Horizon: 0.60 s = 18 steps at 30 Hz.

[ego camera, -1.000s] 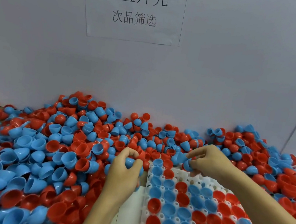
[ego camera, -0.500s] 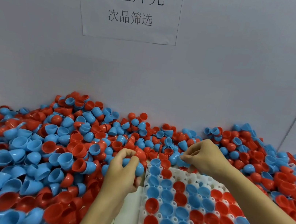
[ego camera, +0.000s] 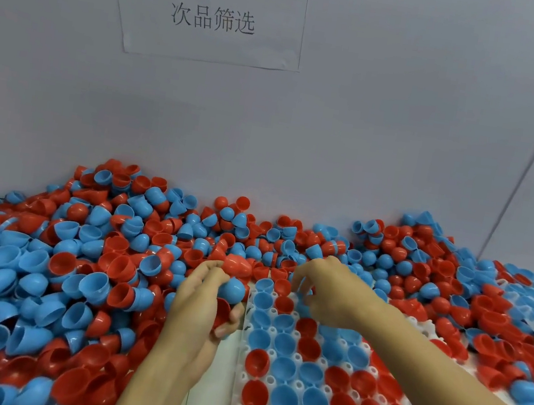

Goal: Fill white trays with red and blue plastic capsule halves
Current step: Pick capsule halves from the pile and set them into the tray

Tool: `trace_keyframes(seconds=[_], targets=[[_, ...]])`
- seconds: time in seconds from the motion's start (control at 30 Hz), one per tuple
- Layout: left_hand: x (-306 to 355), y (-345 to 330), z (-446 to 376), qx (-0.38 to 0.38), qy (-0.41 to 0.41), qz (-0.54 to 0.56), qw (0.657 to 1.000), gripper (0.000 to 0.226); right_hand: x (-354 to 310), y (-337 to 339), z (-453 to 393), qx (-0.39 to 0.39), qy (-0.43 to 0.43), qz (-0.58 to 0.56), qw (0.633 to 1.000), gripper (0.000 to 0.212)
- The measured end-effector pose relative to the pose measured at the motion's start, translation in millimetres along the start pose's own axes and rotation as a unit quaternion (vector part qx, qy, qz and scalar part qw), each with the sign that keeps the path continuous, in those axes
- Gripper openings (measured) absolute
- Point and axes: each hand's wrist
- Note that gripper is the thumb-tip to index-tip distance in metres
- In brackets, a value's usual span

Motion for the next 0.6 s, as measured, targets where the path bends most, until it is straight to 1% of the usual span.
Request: trace_keyframes(seconds=[0.1,0.17,0.23,0.27,0.3,0.37,0.4,0.5,0.57,0.6], targets=[[-1,-2,-1,-0.009,-0.006,0.003,1.0,0.013,-5,6,4,0.037,0.022,-0.004,0.999,0.033],[-2,-3,0,-0.017,-0.007,0.012,1.0,0.014,-9,8,5,0.063,0.039,-0.015,0.997,0.026],[-2,-4,1,-0.029,-0.008,0.017,0.999,0.014,-19,10,5,0.091,0.067,-0.084,0.99,0.02],[-2,-5,1,-0.036,-0.009,0.014,0.999,0.015,-26,10,5,0.099,0.079,-0.144,0.981,0.02],[-2,-6,2,-0.043,-0.012,0.008,0.999,0.015,-33,11,7,0.093,0.084,-0.216,0.968,0.02],[-1,-7,3,-0.052,-0.025,-0.011,0.998,0.019,-46,9,8,0.045,0.073,-0.368,0.926,0.021],[0,-7,3,-0.055,-0.033,-0.019,0.998,0.022,-50,8,9,0.026,0.063,-0.41,0.909,0.019],[2,-4,4,-0.062,-0.05,-0.043,0.996,0.028,-54,7,12,0.021,0.051,-0.448,0.893,0.015],[0,-4,4,-0.059,-0.064,-0.084,0.993,0.029,-54,7,13,0.009,0.033,-0.492,0.87,0.016],[-1,-4,4,-0.055,-0.076,-0.111,0.989,0.03,-54,8,13,0.004,0.032,-0.495,0.868,0.018]])
Point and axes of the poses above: each hand's wrist, its own z-axis away from the middle knuckle, its own y-axis out of the back of the hand, x = y × z, and after that the axes turned 11 degrees about -z, right-handed
